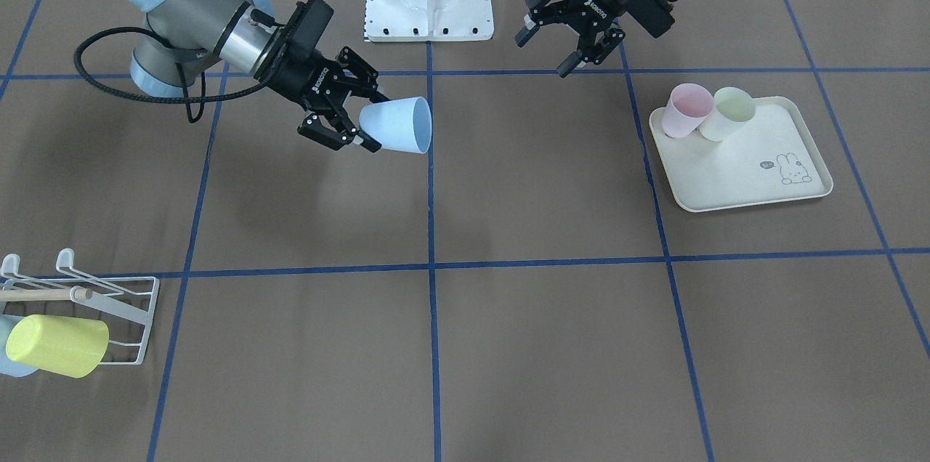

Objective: Transfer IKEA cup to right arm and place on rack

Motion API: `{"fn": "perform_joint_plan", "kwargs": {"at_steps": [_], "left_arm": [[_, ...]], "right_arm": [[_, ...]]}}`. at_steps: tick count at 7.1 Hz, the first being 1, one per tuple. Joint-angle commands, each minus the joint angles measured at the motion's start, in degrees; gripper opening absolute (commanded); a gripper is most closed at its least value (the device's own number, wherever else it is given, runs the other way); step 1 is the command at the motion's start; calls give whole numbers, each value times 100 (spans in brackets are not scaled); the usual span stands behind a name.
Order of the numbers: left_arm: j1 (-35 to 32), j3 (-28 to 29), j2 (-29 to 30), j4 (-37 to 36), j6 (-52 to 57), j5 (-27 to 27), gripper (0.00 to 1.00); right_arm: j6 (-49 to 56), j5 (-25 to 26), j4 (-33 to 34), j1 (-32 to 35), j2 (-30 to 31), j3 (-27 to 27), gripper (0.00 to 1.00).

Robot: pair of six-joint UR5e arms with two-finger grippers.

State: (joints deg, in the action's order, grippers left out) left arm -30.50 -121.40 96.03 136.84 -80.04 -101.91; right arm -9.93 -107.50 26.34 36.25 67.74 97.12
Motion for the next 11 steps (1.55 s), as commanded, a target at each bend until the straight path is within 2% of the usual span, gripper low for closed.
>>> {"fn": "perform_joint_plan", "kwargs": {"at_steps": [1,2,3,4,5,7,9,10,11], "left_arm": [[-271,-165,-460,-306,723,-65,100],[-386,-165,-636,-307,849,-66,100],[-396,-147,-647,-307,850,-66,100],[-396,-147,-647,-307,850,-66,100],[-396,-139,-656,-307,850,-66,100],[-396,-138,-647,-307,841,-48,100],[-396,-121,-647,-307,833,-39,100],[-387,-112,-621,-307,833,-31,100],[-396,-112,-621,-307,824,-22,100]], "right_arm": [[805,-307,1937,645,20,516,0],[1400,-307,2763,951,229,927,0],[2242,-298,3537,1259,710,1454,0],[3155,-289,4041,1680,1167,1763,0],[4304,-202,4133,2197,1546,1775,0],[6502,567,4142,2877,2066,1723,0],[7380,1141,4142,2941,2112,1408,0],[8401,1317,4142,2932,2060,1293,0],[8986,1580,4134,2941,2120,1257,0]]}}
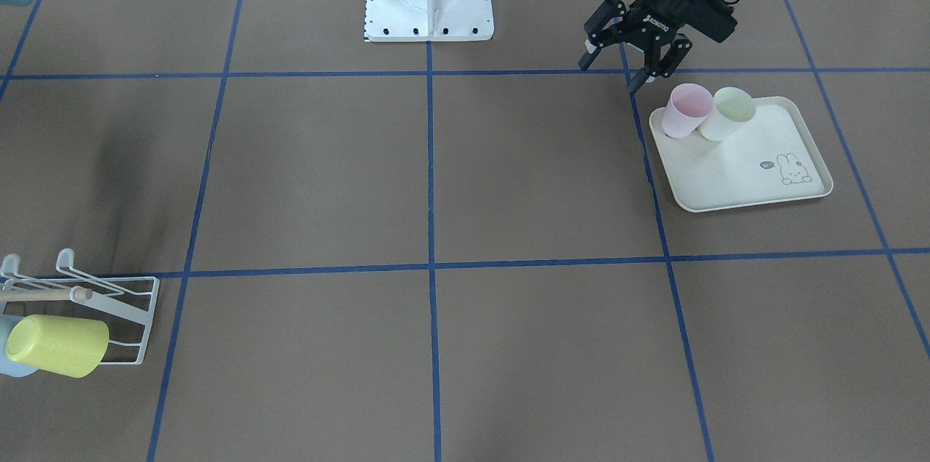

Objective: Transfer IKEA cup to right arm and place on rack

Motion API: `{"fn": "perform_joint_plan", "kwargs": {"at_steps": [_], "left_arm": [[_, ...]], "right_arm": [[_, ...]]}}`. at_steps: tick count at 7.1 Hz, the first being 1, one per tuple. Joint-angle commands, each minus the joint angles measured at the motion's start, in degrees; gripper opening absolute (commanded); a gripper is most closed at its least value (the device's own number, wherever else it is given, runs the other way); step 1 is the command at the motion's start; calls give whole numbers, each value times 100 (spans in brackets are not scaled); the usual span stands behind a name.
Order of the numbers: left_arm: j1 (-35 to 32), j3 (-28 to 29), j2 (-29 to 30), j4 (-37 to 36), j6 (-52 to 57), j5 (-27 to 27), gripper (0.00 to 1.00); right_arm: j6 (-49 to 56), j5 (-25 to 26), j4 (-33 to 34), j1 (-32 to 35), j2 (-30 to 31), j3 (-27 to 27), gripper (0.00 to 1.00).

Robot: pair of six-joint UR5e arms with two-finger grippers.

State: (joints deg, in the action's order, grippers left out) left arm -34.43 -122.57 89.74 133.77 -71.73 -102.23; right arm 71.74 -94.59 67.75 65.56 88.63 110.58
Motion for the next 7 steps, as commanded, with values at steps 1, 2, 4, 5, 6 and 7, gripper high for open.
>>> {"fn": "perform_joint_plan", "kwargs": {"at_steps": [1,2,4,5,6,7], "left_arm": [[6,5,17,0,-25,18,100],[6,5,17,0,-34,19,100],[6,13,26,9,-43,27,100],[6,13,35,9,-43,27,100],[15,22,35,9,-51,27,100],[24,40,35,9,-52,27,100]], "right_arm": [[876,466,-7,-52,49,-237,0],[1076,728,-7,-174,84,-265,0],[1070,810,-25,-202,208,-239,0],[1044,810,-16,-219,216,-239,0],[1017,819,-16,-315,225,-265,0],[1017,863,-16,-429,269,-265,0]]}}
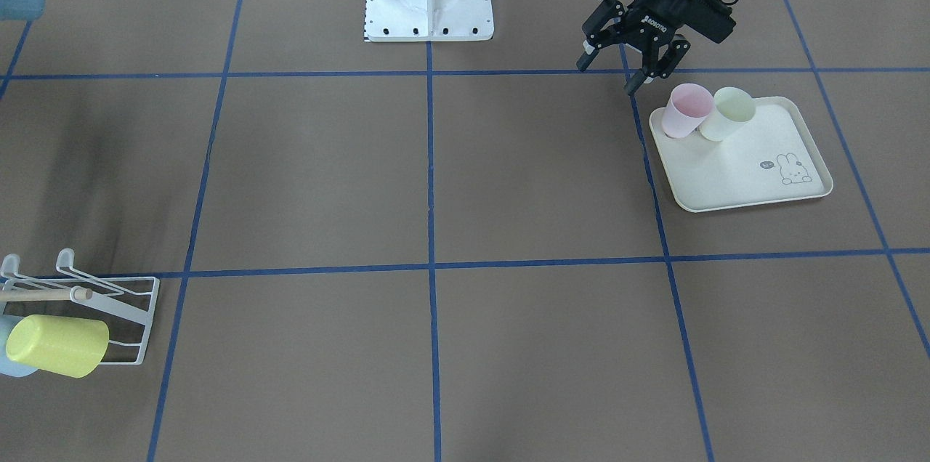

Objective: Transfer IKEA cup to right arm and place on rack

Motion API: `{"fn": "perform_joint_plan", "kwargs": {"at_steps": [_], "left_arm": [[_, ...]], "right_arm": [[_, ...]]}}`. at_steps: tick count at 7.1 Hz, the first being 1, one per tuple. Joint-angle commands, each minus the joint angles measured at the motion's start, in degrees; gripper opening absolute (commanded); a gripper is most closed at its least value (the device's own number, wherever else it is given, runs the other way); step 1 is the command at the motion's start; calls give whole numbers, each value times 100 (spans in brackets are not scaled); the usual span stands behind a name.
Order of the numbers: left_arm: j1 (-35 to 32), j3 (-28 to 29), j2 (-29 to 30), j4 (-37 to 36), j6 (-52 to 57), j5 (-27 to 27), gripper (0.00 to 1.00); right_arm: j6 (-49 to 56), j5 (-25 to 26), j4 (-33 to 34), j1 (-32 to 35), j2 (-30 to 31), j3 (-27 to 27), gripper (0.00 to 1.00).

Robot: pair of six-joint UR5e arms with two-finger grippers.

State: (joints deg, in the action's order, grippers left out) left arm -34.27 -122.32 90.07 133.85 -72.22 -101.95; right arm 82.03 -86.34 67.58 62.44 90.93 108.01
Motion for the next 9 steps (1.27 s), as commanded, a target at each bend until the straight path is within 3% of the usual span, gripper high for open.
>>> {"fn": "perform_joint_plan", "kwargs": {"at_steps": [1,6,7,9], "left_arm": [[17,15,2,0,-3,0,100],[43,103,11,9,-3,18,100],[44,103,19,9,-3,18,100],[52,121,28,9,-3,18,100]], "right_arm": [[-2,90,1,-266,47,-8,0],[94,362,-8,-355,-40,-227,0],[86,398,-8,-373,-41,-236,15],[77,390,-51,-390,-41,-297,57]]}}
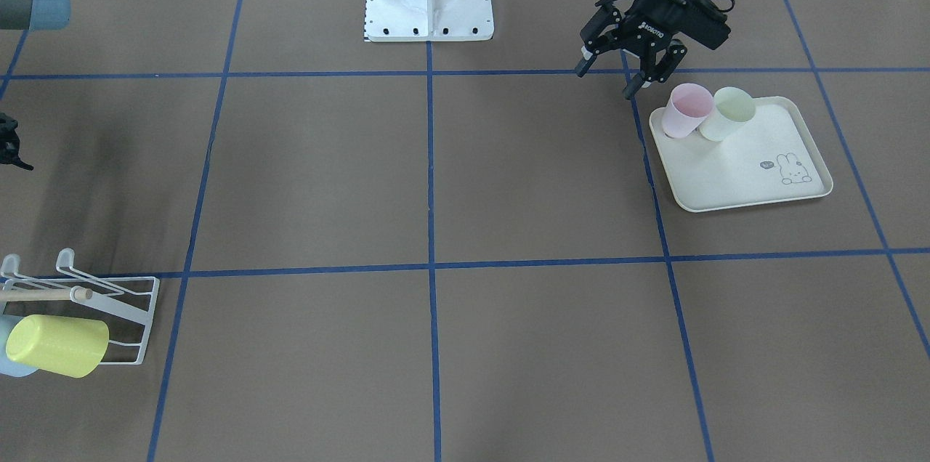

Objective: Transfer IKEA cup to right arm and place on rack

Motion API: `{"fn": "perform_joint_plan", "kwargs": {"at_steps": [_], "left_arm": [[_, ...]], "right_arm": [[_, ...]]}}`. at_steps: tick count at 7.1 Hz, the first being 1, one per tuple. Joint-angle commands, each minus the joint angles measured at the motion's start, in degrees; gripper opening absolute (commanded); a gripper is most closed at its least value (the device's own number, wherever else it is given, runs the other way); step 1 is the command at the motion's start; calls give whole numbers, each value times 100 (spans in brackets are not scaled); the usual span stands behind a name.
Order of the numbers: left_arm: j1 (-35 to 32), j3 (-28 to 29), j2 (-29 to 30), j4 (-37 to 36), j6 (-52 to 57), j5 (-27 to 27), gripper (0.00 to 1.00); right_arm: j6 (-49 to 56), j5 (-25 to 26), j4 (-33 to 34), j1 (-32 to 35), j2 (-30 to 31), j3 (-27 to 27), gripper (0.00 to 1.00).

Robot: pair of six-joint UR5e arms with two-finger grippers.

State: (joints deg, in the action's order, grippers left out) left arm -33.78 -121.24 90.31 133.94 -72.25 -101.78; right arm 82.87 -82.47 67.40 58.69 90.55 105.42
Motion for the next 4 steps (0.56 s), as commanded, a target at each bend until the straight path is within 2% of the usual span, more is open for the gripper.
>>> {"fn": "perform_joint_plan", "kwargs": {"at_steps": [1,2,3,4], "left_arm": [[3,21,13,9,0,0,100],[3,21,13,18,0,0,100],[3,13,13,18,0,0,100],[3,12,13,18,0,0,100]], "right_arm": [[-8,-6,-42,-33,-11,-57,72],[-34,-15,-42,-42,-20,-100,86],[-69,-23,-51,-51,-29,-118,96],[-87,-24,-51,-60,-72,-118,98]]}}
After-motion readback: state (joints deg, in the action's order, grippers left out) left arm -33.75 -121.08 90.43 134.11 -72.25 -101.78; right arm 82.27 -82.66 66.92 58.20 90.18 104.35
